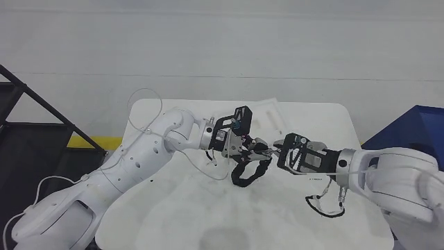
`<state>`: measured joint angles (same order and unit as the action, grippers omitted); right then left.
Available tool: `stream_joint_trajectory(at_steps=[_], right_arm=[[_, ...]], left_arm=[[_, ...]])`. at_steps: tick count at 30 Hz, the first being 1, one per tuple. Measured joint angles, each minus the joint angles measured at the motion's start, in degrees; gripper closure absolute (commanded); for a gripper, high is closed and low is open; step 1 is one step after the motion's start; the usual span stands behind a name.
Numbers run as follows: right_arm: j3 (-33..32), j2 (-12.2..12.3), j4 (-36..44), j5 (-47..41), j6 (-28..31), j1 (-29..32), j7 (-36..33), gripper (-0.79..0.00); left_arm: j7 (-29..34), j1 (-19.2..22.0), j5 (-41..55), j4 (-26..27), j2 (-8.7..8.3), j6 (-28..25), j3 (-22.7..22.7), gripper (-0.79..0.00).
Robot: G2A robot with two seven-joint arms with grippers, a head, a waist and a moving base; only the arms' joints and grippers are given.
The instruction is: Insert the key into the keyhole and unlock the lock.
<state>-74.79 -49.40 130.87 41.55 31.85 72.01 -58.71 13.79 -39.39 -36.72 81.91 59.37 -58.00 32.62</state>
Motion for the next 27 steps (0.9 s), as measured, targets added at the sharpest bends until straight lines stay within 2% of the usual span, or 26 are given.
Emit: stream_joint_trajectory(at_steps=[9,10,12,20,27], right_arm=[[-1.3,-0.1,-2.1,-10.3,-9.4,0.5,-0.6,0.0],[-1.3,-0.1,-2.3,-11.5,-10.2,0.5,-0.9,-0.135],[-1.4,-0.1,-2.6,-13.2,-10.9,0.4,-1.4,-0.785],[-3.4,0.1,-4.2,-17.1,-10.8,0.1,-0.2,-0.785],[-6.7,0.5,-5.2,-18.0,-9.4,1.5,1.5,-0.785]], left_arm=[[-3.7,0.0,-3.7,0.2,0.1,0.0,-0.1,0.0],[-4.0,0.0,-4.1,0.2,0.11,0.0,-0.2,0.0],[-4.4,0.0,-4.6,0.1,0.12,0.0,-0.2,0.0],[-4.8,-0.2,-6.5,-1.6,0.05,0.0,0.2,0.0],[-2.5,-1.2,-8.7,-4.3,0.28,1.8,0.7,0.0]])
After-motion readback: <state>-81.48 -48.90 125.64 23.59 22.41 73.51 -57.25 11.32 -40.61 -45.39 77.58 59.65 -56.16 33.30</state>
